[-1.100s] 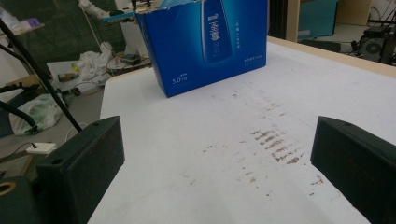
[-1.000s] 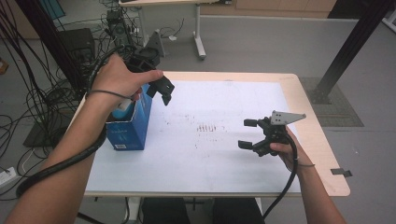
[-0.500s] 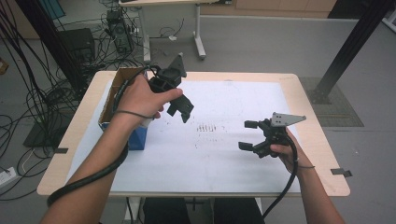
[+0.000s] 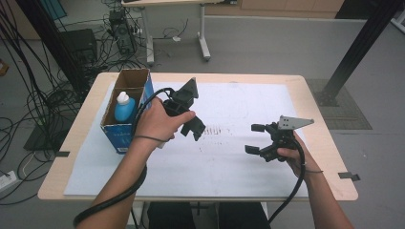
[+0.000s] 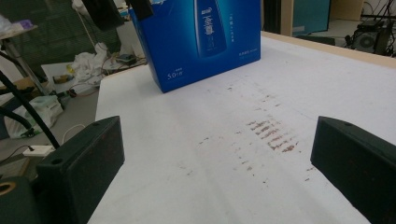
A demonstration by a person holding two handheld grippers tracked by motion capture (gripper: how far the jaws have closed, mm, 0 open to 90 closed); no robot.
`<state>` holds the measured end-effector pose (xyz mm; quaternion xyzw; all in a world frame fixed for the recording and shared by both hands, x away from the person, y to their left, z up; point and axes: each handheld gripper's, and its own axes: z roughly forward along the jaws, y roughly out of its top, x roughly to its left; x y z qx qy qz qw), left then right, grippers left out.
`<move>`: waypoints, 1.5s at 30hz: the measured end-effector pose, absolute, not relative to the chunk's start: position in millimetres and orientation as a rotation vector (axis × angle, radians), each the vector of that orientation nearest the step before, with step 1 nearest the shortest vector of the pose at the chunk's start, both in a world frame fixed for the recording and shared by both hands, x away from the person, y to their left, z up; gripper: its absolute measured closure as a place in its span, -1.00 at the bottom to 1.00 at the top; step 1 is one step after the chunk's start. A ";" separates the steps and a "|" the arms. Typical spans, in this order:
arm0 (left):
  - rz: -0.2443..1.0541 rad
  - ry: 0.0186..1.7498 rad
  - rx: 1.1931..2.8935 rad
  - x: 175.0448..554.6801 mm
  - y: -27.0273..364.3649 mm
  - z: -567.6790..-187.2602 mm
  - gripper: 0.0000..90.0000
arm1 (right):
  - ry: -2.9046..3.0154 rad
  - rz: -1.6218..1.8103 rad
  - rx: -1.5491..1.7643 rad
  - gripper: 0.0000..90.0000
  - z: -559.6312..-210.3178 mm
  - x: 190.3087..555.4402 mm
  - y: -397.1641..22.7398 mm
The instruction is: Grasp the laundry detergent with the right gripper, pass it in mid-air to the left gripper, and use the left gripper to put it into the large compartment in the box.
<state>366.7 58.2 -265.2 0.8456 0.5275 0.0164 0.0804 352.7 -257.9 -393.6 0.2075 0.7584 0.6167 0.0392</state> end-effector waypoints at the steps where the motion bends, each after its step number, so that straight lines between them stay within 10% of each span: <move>1: 0.058 1.587 2.525 366.8 58.2 -268.9 -0.88 | 2.324 1.892 0.640 -0.94 -393.9 352.6 -258.1; 45: -0.004 1.663 2.505 370.1 51.9 -339.1 -0.86 | 2.332 1.884 0.648 -0.94 -398.0 354.3 -259.3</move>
